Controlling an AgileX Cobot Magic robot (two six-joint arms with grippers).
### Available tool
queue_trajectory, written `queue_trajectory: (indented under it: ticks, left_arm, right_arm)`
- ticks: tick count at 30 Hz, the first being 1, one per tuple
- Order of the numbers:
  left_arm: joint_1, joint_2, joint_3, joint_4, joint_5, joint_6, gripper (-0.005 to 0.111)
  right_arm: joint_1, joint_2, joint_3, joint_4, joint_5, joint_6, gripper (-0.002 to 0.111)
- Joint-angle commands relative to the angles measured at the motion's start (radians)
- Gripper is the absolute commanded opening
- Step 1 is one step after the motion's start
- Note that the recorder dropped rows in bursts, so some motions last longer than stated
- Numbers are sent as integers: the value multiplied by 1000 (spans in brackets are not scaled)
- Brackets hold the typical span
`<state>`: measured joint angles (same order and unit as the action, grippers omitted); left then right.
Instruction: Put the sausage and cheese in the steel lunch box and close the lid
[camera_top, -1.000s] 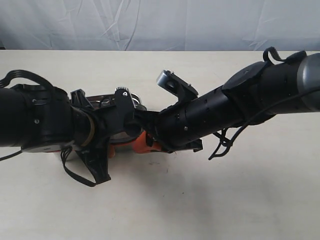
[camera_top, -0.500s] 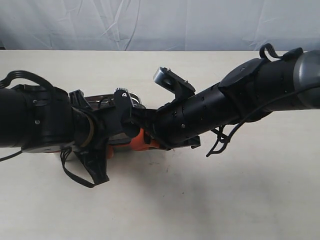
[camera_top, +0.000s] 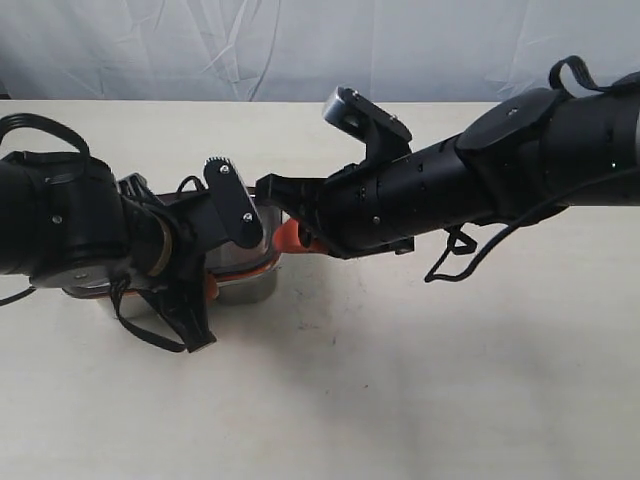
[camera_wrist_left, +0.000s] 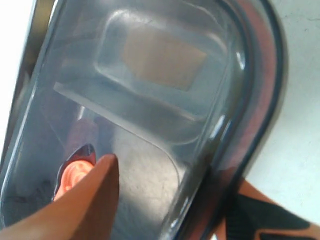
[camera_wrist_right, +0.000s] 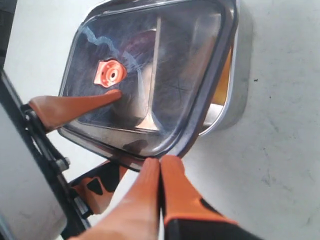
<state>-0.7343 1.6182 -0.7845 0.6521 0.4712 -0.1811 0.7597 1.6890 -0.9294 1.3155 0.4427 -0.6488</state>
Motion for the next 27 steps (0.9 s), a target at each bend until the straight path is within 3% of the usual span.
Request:
queue_trajectory:
  ticks: [1, 11, 19, 27]
  left_arm:
    - [17, 18, 17, -87, 74, -44, 47]
    - [17, 18, 17, -124, 69, -44, 47]
    - [17, 18, 17, -148, 75, -42, 56]
    - [17, 18, 17, -157, 93, -42, 56]
  right_arm:
    - [-3, -11, -4, -16, -20, -11, -1]
    - [-3, 5, -4, -6, -158, -6, -1]
    - [-3, 31, -4, -3, -184, -6, -1]
    - [-3, 31, -4, -7, -182, -6, -1]
